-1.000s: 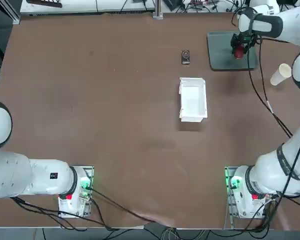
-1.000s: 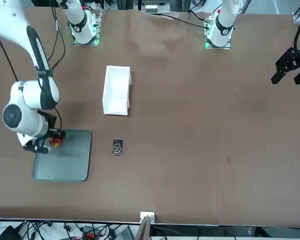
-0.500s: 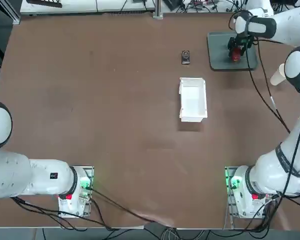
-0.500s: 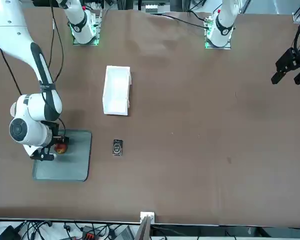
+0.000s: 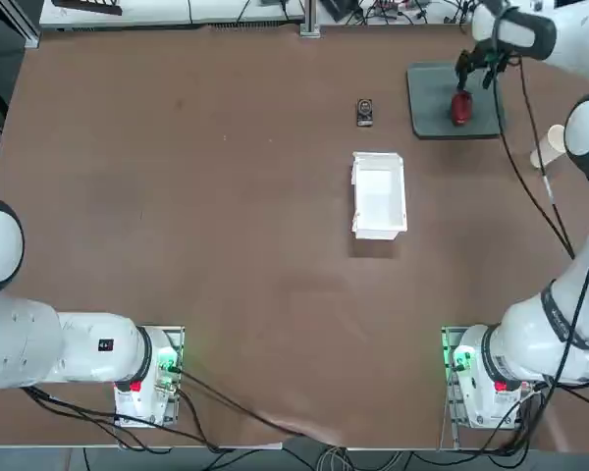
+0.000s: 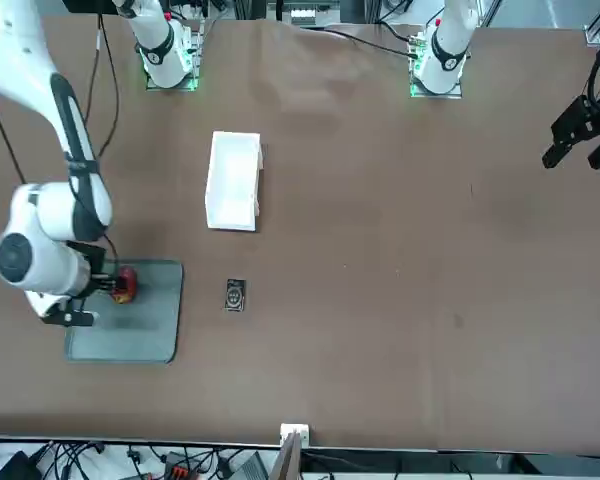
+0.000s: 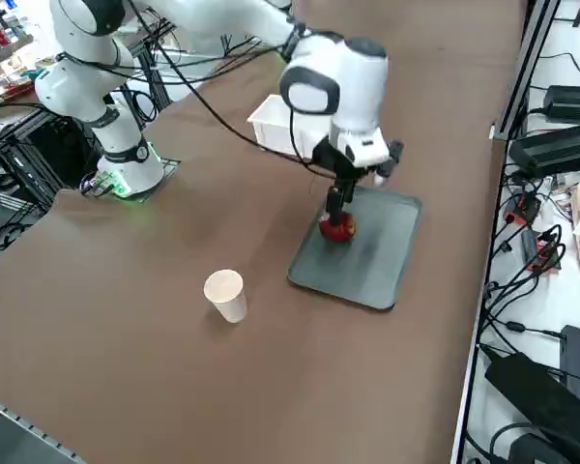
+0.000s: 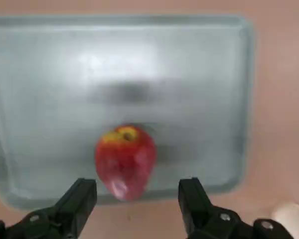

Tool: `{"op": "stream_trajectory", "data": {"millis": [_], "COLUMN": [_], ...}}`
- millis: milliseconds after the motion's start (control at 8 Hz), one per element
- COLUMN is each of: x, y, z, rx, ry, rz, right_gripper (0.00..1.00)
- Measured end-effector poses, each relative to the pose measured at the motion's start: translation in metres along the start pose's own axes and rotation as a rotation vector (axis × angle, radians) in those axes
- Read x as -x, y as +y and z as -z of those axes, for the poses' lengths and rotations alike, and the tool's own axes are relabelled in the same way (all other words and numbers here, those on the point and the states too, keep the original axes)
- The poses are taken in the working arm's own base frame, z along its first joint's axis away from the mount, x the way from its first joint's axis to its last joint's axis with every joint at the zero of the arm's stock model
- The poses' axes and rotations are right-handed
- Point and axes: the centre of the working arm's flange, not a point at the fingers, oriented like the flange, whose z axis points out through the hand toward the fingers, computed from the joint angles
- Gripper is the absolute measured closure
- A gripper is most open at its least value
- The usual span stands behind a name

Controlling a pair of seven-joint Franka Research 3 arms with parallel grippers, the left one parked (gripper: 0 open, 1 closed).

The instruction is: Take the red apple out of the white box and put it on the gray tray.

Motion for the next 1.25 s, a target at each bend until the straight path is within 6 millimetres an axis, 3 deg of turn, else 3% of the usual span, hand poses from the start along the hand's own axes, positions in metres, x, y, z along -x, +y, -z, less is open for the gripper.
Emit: {"op": "stream_trajectory", "data": {"millis": [250, 500, 875, 1250], "x": [0.017, 0.045, 0.082, 0.135], "y": [0.018, 0.029, 0.028, -0.001], "z": [0.092, 0.164, 0.232, 0.280], "rx": [0.002, -0.094, -0.135, -0.114], "ry": [0.050, 0.088, 0.107, 0.088], "rz": [-0.009, -0.037, -0.044, -0.011], "right_gripper": [0.00, 0.00, 0.00, 0.00]}}
